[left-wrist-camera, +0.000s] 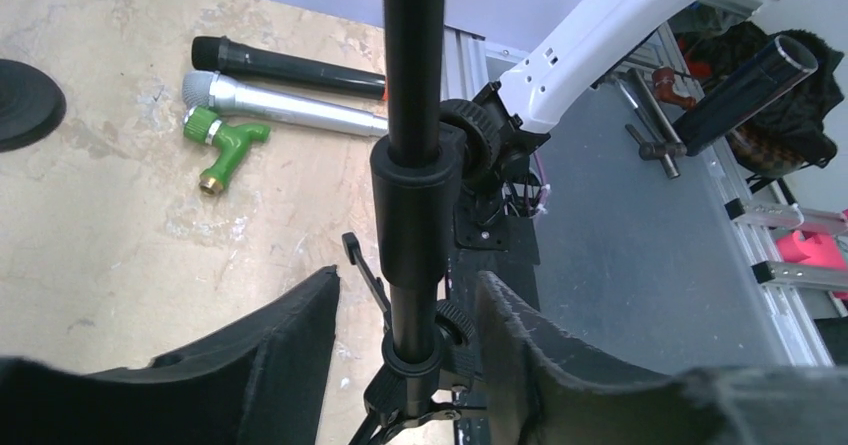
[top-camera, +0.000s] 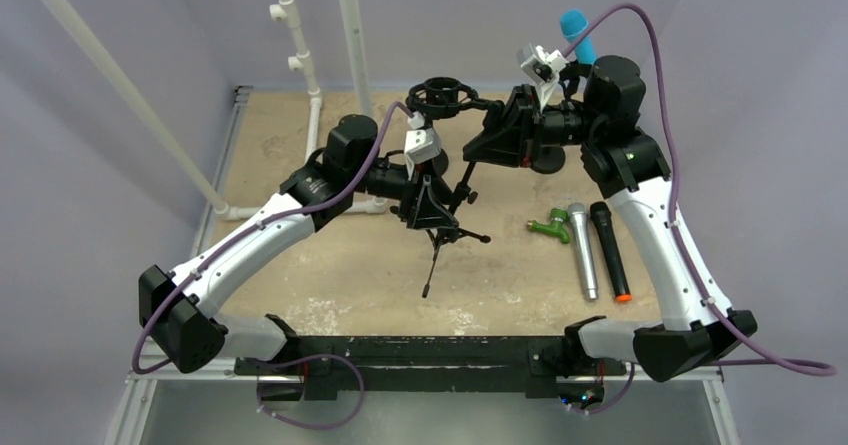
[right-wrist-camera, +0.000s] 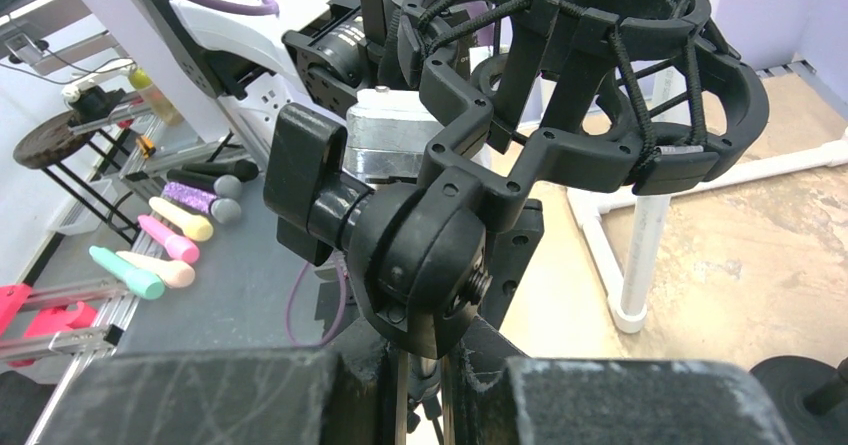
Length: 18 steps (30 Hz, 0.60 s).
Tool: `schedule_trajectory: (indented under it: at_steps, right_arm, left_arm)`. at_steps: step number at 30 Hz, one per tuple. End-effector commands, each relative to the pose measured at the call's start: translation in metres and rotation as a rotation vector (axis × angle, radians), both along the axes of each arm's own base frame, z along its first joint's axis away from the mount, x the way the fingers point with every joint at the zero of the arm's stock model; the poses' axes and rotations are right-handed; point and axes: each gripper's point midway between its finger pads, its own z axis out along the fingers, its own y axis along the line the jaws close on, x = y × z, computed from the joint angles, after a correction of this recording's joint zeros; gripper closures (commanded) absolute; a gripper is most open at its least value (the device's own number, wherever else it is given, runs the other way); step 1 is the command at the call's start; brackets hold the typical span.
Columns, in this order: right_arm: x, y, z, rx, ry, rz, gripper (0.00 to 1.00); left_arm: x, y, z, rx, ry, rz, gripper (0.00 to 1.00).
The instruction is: Remove the microphone from the stand
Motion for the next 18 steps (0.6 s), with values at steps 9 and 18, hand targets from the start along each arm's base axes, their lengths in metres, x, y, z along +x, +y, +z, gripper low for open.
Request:
schedule_trajectory:
  at_steps: [9, 18]
  right_arm:
    - [-0.009, -0.002, 0.016, 0.035, -0.061, 0.024, 1.0]
    - [0.004, -0.006, -0.003, 0.014, 0.016, -0.079, 0.54]
  left_arm:
    - [-0.002, -0.009, 0.008, -0.037, 0.008, -0.042, 0.8]
    - [0.0, -0.005, 0.017, -0.052, 0.0, 0.01, 1.0]
